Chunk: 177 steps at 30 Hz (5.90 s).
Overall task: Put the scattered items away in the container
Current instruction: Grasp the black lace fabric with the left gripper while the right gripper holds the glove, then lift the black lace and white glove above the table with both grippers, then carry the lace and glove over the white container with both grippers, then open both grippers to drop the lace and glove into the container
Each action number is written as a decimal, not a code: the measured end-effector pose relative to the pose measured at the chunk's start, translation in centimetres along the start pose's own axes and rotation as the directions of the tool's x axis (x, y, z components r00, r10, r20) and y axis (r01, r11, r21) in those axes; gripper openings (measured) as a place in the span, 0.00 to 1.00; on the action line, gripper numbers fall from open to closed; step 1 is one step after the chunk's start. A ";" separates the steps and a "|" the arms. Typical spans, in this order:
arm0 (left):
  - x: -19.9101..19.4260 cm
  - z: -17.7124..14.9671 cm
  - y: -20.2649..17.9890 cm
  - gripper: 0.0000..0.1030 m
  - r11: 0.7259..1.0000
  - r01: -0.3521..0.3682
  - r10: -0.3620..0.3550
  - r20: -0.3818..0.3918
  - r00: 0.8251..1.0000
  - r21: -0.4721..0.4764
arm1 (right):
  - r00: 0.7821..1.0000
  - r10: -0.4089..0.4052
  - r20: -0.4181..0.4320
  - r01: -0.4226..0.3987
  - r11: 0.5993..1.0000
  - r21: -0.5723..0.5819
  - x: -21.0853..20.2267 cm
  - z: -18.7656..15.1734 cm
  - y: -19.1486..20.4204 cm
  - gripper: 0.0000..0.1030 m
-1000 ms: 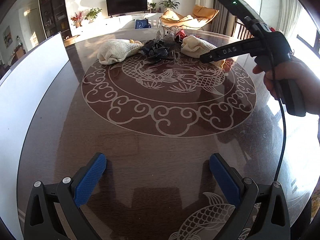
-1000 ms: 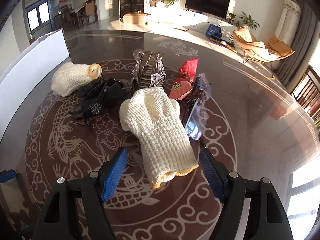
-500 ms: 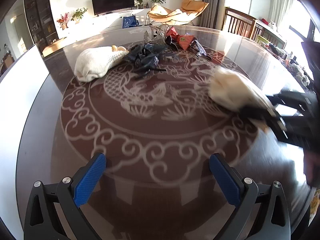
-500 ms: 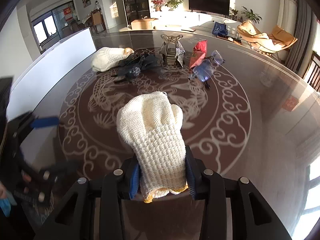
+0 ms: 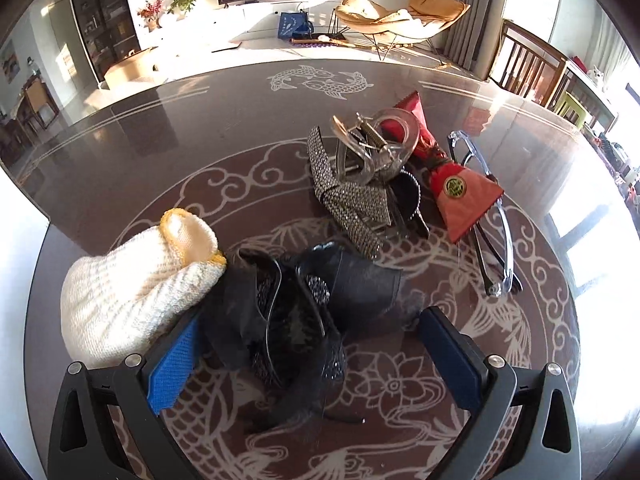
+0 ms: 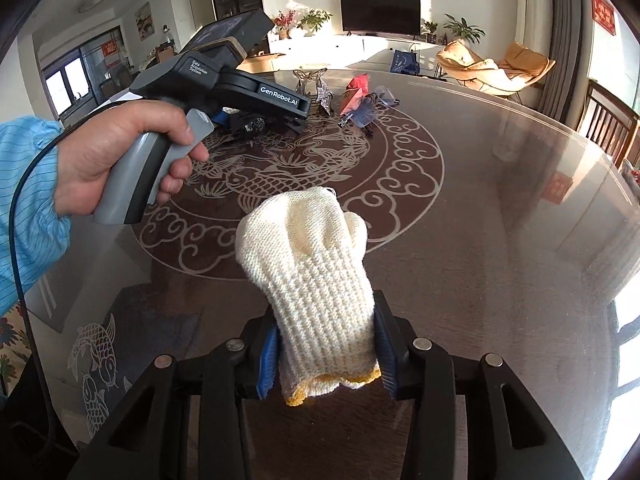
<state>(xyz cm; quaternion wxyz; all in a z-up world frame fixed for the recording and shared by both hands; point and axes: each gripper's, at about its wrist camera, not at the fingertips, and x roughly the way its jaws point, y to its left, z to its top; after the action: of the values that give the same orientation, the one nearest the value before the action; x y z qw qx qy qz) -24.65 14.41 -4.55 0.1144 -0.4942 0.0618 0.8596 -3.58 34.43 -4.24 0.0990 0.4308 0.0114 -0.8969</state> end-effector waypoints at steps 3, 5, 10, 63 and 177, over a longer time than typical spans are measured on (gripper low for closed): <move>-1.2 -0.7 0.8 0.40 1.000 -0.008 0.009 0.090 0.996 -0.007 | 1.000 0.003 0.001 -0.003 1.000 0.002 -0.1 0.0 0.1 0.42; -2.0 -1.7 1.6 0.34 0.999 0.047 -0.045 0.096 0.994 -0.018 | 1.000 0.007 0.002 -0.007 1.000 0.006 -0.1 0.0 0.0 0.42; -6.0 -8.9 3.0 0.34 0.994 0.105 -0.108 0.106 0.989 0.029 | 1.000 0.022 0.011 -0.022 1.000 0.004 -0.2 0.0 0.1 0.41; -10.5 -18.6 3.7 1.00 0.998 0.010 -0.016 0.093 0.996 0.059 | 0.999 0.015 -0.048 -0.021 0.992 -0.125 2.7 1.9 4.3 0.87; -12.3 -15.5 10.0 1.00 0.998 0.037 -0.032 0.112 0.993 -0.042 | 0.998 -0.055 0.012 0.054 0.997 0.048 3.0 6.0 6.2 0.67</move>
<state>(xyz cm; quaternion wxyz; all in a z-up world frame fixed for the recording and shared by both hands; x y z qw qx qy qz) -8.35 -0.26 -1.81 0.1216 -0.4489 0.0279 0.8848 -8.87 27.17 -2.37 0.0643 0.4264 0.0013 -0.9023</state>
